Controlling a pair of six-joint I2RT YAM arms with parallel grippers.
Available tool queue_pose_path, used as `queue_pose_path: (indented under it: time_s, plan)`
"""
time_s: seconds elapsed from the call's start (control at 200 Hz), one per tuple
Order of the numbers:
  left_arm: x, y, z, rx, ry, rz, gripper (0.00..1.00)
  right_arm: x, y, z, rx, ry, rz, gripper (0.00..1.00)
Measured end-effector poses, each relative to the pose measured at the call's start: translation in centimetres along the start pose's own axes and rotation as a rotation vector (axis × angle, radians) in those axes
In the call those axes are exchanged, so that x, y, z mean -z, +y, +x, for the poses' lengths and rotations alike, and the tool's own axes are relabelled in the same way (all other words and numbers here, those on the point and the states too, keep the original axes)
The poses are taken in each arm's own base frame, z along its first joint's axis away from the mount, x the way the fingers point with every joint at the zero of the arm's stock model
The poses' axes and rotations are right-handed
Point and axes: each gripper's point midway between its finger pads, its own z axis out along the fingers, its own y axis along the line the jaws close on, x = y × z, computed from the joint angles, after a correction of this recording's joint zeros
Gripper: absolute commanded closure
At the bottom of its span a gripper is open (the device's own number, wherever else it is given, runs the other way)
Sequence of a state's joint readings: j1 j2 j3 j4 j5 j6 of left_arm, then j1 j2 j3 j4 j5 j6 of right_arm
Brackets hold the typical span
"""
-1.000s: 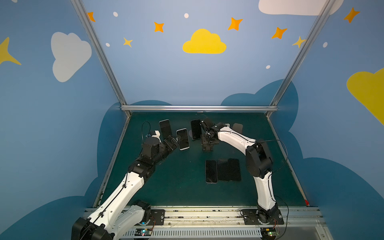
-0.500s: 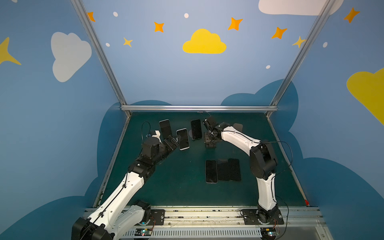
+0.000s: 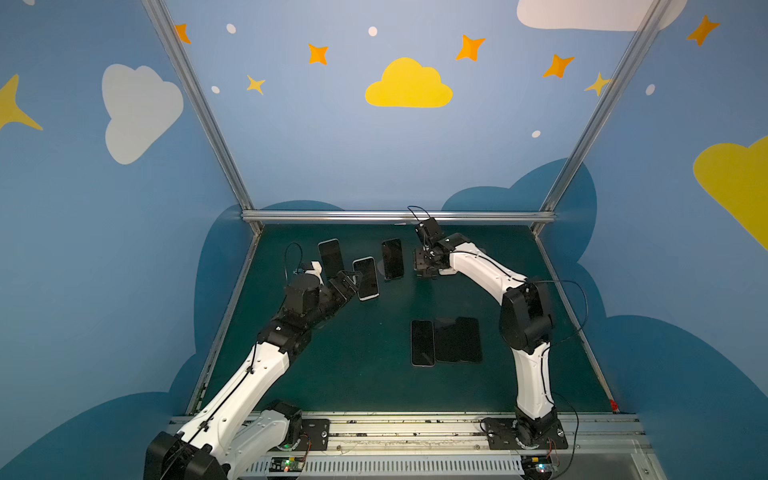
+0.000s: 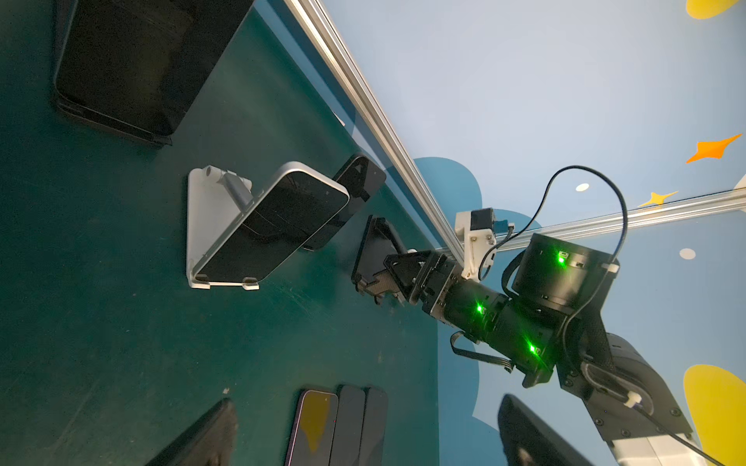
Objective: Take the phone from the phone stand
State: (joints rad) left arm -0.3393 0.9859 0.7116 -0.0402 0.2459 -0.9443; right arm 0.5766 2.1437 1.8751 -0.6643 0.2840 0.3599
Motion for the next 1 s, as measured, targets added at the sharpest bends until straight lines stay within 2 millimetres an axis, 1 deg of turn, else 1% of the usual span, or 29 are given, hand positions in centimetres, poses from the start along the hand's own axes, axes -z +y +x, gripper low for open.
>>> queue_pose_path:
  time_s: [0.115, 0.27, 0.305, 0.395, 0.576, 0.661, 0.876, 0.931, 1.001]
  plan:
    - [-0.3, 0.3, 0.2, 0.008, 0.011, -0.007, 0.00, -1.8, 0.2, -0.6, 0.009, 0.000, 0.004, 0.39]
    - [-0.3, 0.2, 0.1, 0.015, 0.013, -0.005, 0.00, -4.4, 0.1, -0.1, 0.020, 0.022, 0.029, 0.39]
    - [-0.3, 0.2, 0.1, 0.016, 0.012, -0.005, 0.00, -4.8, 0.0, -0.3, 0.016, 0.018, 0.033, 0.39]
    - [-0.3, 0.2, 0.1, 0.016, 0.010, -0.004, 0.00, -5.0, -0.3, -0.9, 0.005, 0.004, 0.036, 0.39]
    - [-0.4, 0.3, 0.1, 0.019, 0.011, -0.007, 0.00, -5.2, -1.3, -1.3, -0.002, -0.002, 0.055, 0.38]
    - [-0.5, 0.5, 0.1, 0.021, 0.014, -0.012, 0.00, -5.3, -1.6, -1.4, 0.004, -0.004, 0.057, 0.31]
    - [-1.1, 1.1, 0.4, 0.029, 0.026, -0.033, 0.00, -5.3, -1.6, -1.5, 0.026, -0.005, 0.050, 0.19]
    - [-1.3, 1.3, 0.5, 0.026, 0.031, -0.040, 0.00, -5.3, -1.6, -1.5, 0.029, -0.004, 0.051, 0.14]
    - [-1.4, 1.6, 0.6, 0.017, 0.039, -0.054, 0.00, -5.2, -1.7, -1.5, 0.037, -0.001, 0.053, 0.11]
